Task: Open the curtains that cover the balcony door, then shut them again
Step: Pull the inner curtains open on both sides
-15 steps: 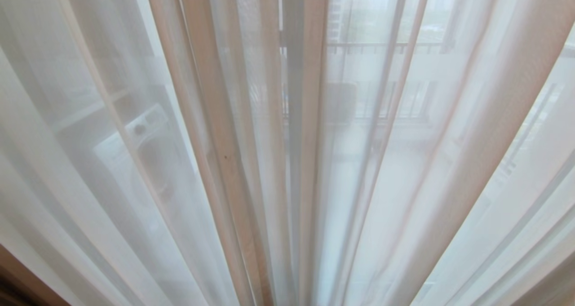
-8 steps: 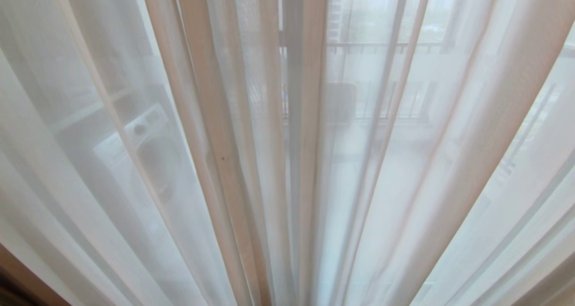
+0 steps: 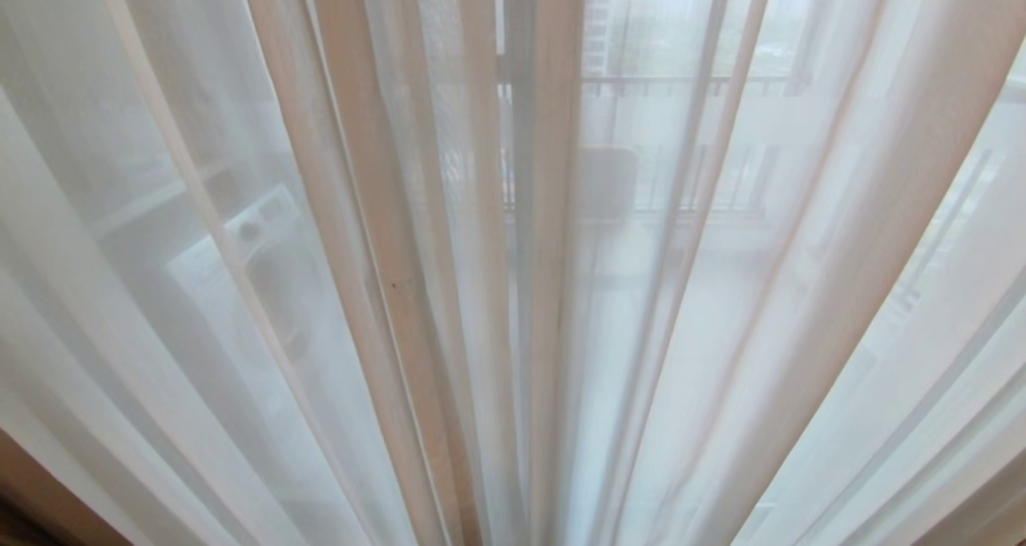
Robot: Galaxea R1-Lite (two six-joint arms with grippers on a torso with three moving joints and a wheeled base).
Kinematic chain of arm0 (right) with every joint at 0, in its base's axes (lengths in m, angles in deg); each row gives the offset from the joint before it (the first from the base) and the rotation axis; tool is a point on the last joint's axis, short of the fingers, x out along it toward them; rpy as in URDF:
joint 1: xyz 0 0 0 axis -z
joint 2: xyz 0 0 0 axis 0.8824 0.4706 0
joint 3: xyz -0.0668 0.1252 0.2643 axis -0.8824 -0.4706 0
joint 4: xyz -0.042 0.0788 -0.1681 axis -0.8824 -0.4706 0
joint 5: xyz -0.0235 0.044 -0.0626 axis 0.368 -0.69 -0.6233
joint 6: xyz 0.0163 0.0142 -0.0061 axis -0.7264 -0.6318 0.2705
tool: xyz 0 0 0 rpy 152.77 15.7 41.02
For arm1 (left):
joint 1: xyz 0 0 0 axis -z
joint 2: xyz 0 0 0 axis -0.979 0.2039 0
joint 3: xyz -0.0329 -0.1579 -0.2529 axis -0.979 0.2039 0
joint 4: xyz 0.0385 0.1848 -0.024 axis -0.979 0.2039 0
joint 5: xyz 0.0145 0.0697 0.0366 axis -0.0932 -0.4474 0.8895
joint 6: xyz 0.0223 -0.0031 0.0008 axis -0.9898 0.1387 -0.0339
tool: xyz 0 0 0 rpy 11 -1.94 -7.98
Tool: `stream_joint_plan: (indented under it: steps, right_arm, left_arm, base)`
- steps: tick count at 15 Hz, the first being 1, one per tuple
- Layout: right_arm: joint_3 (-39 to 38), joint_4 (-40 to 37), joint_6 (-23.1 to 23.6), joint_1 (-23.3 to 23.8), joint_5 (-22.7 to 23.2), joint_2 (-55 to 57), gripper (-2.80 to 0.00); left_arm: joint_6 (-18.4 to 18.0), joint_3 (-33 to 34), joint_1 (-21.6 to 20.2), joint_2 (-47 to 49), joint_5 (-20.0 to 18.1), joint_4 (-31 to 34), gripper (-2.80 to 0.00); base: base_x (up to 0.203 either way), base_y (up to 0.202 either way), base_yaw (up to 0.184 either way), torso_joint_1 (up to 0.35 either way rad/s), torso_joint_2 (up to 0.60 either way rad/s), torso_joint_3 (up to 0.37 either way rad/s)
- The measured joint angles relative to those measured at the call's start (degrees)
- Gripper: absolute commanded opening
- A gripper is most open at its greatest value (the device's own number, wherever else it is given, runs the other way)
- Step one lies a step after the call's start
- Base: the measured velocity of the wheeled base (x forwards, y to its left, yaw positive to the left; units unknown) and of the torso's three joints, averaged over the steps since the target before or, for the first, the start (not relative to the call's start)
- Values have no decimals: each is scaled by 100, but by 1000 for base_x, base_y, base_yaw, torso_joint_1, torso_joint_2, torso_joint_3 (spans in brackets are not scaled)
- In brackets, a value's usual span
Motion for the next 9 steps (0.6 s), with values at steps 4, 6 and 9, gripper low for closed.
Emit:
stream_joint_plan:
  steps: [4, 6, 9]
  right_arm:
    - [0, 0, 0, 0, 0, 0, -280]
    - [0, 0, 0, 0, 0, 0, -280]
    - [0, 1, 0, 0, 2, 0, -280]
  left_arm:
    - [-337, -16, 0, 0, -21, -221, -280]
    - [-328, -143, 0, 5, -22, -205, -280]
    - [-256, -472, 2, 192, -7, -232, -280]
  base:
    - [0, 0, 0, 0, 0, 0]
    - [0, 0, 0, 0, 0, 0]
    - [0, 0, 0, 0, 0, 0]
